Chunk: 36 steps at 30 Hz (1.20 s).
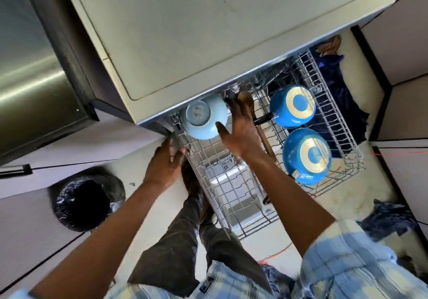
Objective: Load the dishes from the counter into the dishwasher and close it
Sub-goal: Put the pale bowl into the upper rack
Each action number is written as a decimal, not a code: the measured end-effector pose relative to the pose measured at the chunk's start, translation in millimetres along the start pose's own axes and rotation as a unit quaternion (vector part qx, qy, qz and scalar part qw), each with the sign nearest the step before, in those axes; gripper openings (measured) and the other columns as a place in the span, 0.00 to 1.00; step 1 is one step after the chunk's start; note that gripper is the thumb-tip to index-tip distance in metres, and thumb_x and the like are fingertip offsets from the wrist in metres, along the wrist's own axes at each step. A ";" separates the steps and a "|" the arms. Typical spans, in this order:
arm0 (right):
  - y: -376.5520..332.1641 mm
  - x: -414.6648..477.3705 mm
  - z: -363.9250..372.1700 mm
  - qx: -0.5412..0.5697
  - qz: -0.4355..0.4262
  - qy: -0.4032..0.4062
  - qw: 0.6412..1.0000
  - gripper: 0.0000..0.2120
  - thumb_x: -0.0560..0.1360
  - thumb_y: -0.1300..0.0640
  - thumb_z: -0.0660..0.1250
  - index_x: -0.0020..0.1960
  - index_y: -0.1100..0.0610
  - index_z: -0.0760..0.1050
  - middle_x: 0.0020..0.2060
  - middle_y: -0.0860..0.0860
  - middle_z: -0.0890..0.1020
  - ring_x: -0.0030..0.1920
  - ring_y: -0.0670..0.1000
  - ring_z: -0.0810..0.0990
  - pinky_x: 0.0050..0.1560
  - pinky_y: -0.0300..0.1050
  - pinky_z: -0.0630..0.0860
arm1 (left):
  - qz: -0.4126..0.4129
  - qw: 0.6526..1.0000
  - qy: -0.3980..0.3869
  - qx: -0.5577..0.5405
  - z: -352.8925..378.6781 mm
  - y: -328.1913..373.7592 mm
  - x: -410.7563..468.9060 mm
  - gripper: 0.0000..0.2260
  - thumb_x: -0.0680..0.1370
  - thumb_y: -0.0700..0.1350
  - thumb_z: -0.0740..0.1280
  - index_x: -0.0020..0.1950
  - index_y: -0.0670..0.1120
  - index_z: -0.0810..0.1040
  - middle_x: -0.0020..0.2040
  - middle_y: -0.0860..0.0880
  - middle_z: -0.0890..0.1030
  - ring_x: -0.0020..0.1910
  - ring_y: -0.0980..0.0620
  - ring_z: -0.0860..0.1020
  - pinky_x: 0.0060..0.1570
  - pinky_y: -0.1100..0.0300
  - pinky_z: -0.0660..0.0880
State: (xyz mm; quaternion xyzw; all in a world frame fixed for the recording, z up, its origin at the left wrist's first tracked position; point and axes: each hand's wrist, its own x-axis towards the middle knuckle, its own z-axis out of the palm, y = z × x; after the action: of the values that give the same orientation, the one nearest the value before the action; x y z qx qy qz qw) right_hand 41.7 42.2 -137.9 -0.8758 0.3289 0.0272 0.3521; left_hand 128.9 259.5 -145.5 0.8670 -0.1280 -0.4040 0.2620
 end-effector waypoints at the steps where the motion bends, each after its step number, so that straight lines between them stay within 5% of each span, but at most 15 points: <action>1: -0.3 -19.7 -8.4 0.004 0.003 0.017 1.000 0.32 0.79 0.49 0.67 0.79 0.49 0.57 0.80 0.54 0.57 0.80 0.59 0.58 0.75 0.62 0.64 | 0.015 1.000 0.021 -0.009 -8.4 -1.6 -11.8 0.25 0.85 0.55 0.62 0.81 0.48 0.66 0.73 0.42 0.75 0.65 0.41 0.79 0.67 0.53 0.73; 5: -13.4 -87.9 -29.2 0.005 -0.066 0.054 0.996 0.20 0.79 0.51 0.64 0.70 0.52 0.72 0.70 0.52 0.71 0.70 0.53 0.72 0.67 0.60 0.75 | 0.091 0.990 0.111 -0.009 -43.9 -7.5 -64.8 0.16 0.85 0.49 0.65 0.72 0.48 0.77 0.68 0.46 0.79 0.65 0.46 0.79 0.65 0.52 0.75; 9: -47.4 -125.7 -33.3 0.032 -0.145 0.075 0.986 0.15 0.78 0.58 0.68 0.64 0.55 0.79 0.61 0.52 0.77 0.63 0.51 0.77 0.62 0.51 0.78 | 0.167 0.961 0.222 -0.002 -82.0 -13.5 -122.4 0.12 0.84 0.44 0.66 0.66 0.49 0.81 0.63 0.52 0.79 0.59 0.51 0.79 0.52 0.67 0.75; 13: -106.9 -139.4 -33.9 0.095 -0.187 0.061 0.976 0.11 0.77 0.62 0.68 0.58 0.55 0.81 0.56 0.49 0.80 0.57 0.51 0.80 0.56 0.52 0.79 | 0.159 0.929 0.333 -0.031 -116.7 -39.9 -174.4 0.11 0.84 0.43 0.66 0.66 0.46 0.81 0.65 0.48 0.78 0.61 0.44 0.79 0.58 0.47 0.80; 20: -228.1 -117.8 -8.3 0.112 -0.283 0.007 0.953 0.07 0.77 0.61 0.69 0.52 0.52 0.82 0.47 0.44 0.83 0.45 0.45 0.81 0.49 0.46 0.79 | 0.075 0.864 0.496 -0.048 -188.7 -115.0 -211.7 0.17 0.81 0.48 0.65 0.66 0.41 0.80 0.66 0.41 0.78 0.68 0.40 0.74 0.72 0.47 0.68; 27: -379.0 -81.3 75.6 0.092 -0.336 -0.110 0.931 0.07 0.76 0.61 0.72 0.52 0.52 0.83 0.46 0.46 0.84 0.44 0.42 0.83 0.51 0.43 0.80 | -0.023 0.820 0.567 -0.070 -277.4 -217.4 -218.0 0.21 0.80 0.53 0.64 0.67 0.41 0.79 0.66 0.40 0.78 0.69 0.38 0.74 0.71 0.42 0.70; 36: -507.2 -22.9 168.5 0.055 -0.275 -0.144 0.949 0.13 0.76 0.59 0.72 0.59 0.58 0.80 0.47 0.55 0.84 0.49 0.54 0.83 0.56 0.52 0.79 | -0.032 0.830 0.557 -0.002 -372.4 -291.9 -168.1 0.25 0.78 0.57 0.65 0.67 0.41 0.79 0.66 0.41 0.78 0.67 0.38 0.76 0.68 0.42 0.73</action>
State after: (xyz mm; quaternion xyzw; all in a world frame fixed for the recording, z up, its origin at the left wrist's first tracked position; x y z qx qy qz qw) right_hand 356.7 433.7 45.8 -0.8985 0.0222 0.0372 0.4368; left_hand 310.1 705.3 -2.2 0.9482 0.0681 0.1389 0.2776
